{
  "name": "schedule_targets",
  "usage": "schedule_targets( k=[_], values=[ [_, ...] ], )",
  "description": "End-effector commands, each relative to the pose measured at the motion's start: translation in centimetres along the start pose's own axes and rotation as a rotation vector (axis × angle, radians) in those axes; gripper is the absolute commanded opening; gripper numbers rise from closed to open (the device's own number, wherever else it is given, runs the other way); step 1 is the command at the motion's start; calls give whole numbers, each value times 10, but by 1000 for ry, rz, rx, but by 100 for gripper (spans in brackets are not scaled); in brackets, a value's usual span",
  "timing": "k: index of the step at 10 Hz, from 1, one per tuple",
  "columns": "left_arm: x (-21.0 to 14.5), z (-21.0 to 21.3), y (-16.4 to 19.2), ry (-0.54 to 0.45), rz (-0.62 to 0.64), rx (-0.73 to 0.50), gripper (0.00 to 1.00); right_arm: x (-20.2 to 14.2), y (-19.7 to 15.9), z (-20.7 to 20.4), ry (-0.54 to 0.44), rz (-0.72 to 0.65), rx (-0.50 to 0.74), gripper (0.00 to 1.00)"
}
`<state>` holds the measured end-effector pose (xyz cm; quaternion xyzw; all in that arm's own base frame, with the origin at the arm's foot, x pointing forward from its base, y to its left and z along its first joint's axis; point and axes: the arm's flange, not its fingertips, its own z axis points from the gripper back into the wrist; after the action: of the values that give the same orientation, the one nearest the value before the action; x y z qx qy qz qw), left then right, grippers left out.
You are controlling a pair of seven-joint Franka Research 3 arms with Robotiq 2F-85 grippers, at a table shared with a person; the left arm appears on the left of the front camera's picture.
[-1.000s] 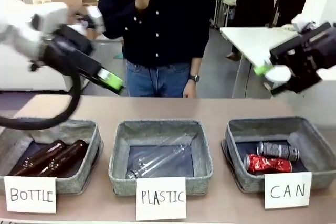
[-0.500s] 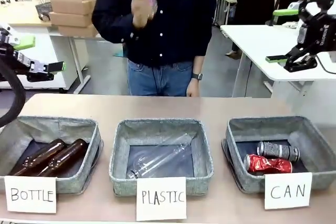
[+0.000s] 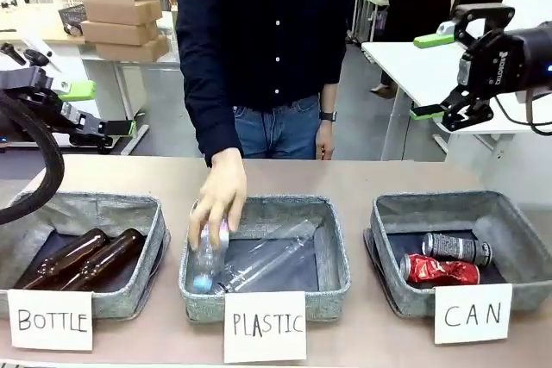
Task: Sort the can waste into the basket.
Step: Pick up the can waste from the table and place it in the right Fabric basket.
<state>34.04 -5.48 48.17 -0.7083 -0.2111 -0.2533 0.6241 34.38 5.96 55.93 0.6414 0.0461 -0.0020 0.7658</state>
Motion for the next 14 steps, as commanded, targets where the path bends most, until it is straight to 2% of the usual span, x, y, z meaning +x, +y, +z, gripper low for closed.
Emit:
schedule_targets(
  k=[1, 14],
  values=[
    [1, 6, -6, 1, 11, 14, 100, 0, 0, 6, -9, 22, 8, 100],
    [1, 6, -6, 1, 11, 14, 100, 0, 0, 6, -9, 22, 8, 100]
  ],
)
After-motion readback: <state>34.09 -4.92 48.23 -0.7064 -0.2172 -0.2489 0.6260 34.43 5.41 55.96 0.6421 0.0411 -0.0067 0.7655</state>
